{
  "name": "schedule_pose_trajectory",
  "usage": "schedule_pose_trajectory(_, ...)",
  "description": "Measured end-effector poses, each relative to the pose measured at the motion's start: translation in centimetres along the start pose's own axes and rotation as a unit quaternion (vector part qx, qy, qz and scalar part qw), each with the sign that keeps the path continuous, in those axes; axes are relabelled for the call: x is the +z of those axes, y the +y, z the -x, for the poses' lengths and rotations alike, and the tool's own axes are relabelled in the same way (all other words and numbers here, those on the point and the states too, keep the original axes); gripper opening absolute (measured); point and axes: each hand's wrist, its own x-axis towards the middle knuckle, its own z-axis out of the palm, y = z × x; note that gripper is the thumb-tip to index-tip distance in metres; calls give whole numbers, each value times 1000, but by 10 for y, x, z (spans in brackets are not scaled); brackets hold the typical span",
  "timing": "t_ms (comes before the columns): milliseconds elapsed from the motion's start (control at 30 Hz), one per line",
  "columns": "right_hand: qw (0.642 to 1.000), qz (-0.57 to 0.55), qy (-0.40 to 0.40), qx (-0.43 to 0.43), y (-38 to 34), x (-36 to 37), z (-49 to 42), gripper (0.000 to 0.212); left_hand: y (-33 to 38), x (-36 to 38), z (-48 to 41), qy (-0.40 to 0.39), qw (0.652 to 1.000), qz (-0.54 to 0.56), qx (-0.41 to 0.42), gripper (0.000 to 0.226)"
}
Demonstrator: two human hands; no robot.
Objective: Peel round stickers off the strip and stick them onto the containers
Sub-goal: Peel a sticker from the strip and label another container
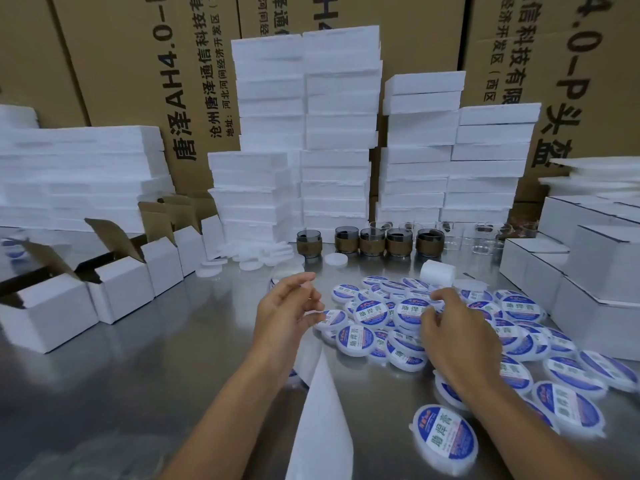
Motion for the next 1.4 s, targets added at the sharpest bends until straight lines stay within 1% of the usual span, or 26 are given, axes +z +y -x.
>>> schedule_pose_trajectory(100, 999, 11, 27, -22, -4, -5, 1, 38, 13, -10, -7, 44, 998, 19, 30, 17)
schedule_pose_trajectory(200, 998, 10, 42, -42, -9, -7, 2, 43, 26, -30, -31, 117, 992, -8, 56, 17)
schedule_pose_trajectory(300, 996, 43, 31, -76, -15, -7, 4, 45, 26, -55, -63, 165, 979, -117, 40, 15)
schedule_pose_trajectory(400, 990, 75, 25, -115, -21, -5, 8, 43, 13, -79, -98, 202, 950, -238, 21, 22)
schedule_pose_trajectory(467, 982, 74, 58, -161, -19, 0, 6, 42, 3, -94, -118, 208, 912, -352, 27, 20)
schedule_pose_trajectory(533, 968, 86, 104, -213, -15, 5, 4, 39, -7, -107, -137, 184, 870, -456, 39, 23)
schedule_pose_trajectory(567, 959, 89, 135, -234, -14, 8, 1, 31, -11, -111, -146, 163, 848, -502, 38, 25)
schedule_pose_trajectory(600, 950, 86, 162, -251, -13, 10, 0, 19, -15, -114, -155, 142, 827, -544, 30, 27)
schedule_pose_trajectory(633, 944, 83, 185, -261, -11, 12, -2, 19, -18, -116, -163, 125, 807, -577, 16, 30)
schedule_pose_trajectory(700, 935, 67, 209, -278, -9, 19, -6, 48, -22, -115, -178, 109, 768, -631, -5, 37)
schedule_pose_trajectory(733, 933, 57, 218, -282, -11, 20, -6, 57, -23, -114, -185, 102, 746, -658, -8, 40)
schedule_pose_trajectory(833, 930, 44, 223, -289, -12, 23, -9, 64, -28, -109, -198, 81, 683, -726, -7, 44)
schedule_pose_trajectory(933, 931, 49, 215, -292, -10, 25, -9, 64, -36, -108, -206, 68, 643, -763, -19, 41)
schedule_pose_trajectory(1033, 931, 56, 216, -289, -6, 27, -10, 57, -41, -108, -212, 84, 638, -765, -17, 36)
schedule_pose_trajectory(1133, 932, 67, 212, -287, -4, 26, -11, 36, -41, -108, -214, 97, 618, -780, -10, 35)
schedule_pose_trajectory(1200, 935, 71, 207, -281, -4, 25, -10, 33, -39, -109, -212, 98, 608, -788, 0, 35)
schedule_pose_trajectory(1267, 936, 71, 206, -277, -4, 25, -8, 33, -37, -109, -209, 96, 612, -785, 28, 32)
schedule_pose_trajectory(1300, 935, 72, 208, -277, -4, 25, -8, 33, -35, -108, -207, 97, 625, -774, 44, 31)
schedule_pose_trajectory(1333, 937, 75, 206, -273, -4, 24, -8, 33, -32, -106, -204, 99, 652, -749, 59, 31)
schedule_pose_trajectory(1400, 942, 80, 196, -261, -6, 21, -7, 30, -23, -100, -198, 102, 734, -667, 75, 30)
